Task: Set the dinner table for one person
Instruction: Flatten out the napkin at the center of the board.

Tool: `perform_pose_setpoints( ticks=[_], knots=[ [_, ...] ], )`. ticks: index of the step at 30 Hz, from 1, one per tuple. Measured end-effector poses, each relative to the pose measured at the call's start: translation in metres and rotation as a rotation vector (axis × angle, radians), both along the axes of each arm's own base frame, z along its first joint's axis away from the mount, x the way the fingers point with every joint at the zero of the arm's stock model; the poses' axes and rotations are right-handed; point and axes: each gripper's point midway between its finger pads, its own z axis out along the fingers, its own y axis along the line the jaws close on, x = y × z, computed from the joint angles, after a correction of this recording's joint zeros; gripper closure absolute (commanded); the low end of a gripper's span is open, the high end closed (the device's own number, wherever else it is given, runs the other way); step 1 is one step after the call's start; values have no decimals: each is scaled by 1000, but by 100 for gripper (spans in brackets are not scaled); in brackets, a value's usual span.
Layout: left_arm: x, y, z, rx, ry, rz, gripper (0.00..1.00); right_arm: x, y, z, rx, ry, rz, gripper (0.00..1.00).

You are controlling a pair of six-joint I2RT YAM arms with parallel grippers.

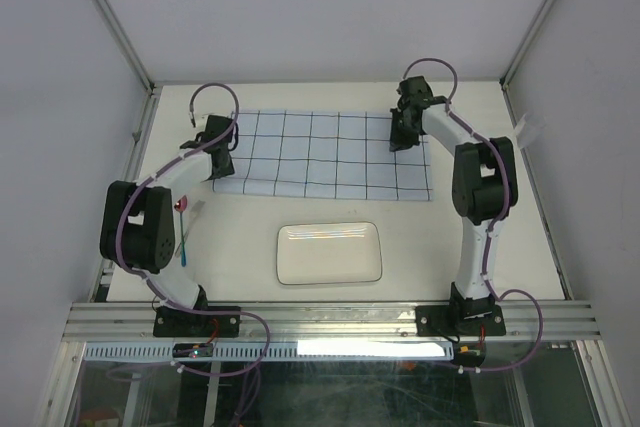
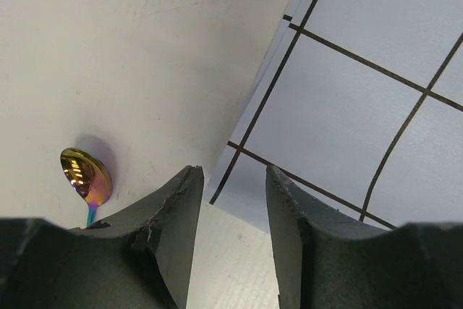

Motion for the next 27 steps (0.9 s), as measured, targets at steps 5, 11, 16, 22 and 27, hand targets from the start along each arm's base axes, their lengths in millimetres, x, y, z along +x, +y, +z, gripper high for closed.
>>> perform_pose_setpoints(
  ticks=[5, 11, 16, 22, 27],
  knots=[
    [0, 11, -11, -14, 24, 37, 57, -1, 3, 5, 2, -9, 6, 89],
    [-1, 9, -21, -81, 49, 39, 59, 0, 3, 17, 7, -35, 7, 89],
    [-1, 2, -26, -139, 48, 28, 82, 0, 5, 17, 8, -37, 11, 89],
    [-8, 2, -33, -181, 61, 33, 100, -1, 7, 17, 8, -37, 16, 89],
    [-16, -3, -28, -209, 50, 18, 100, -1, 9, 17, 5, -37, 19, 89]
  ],
)
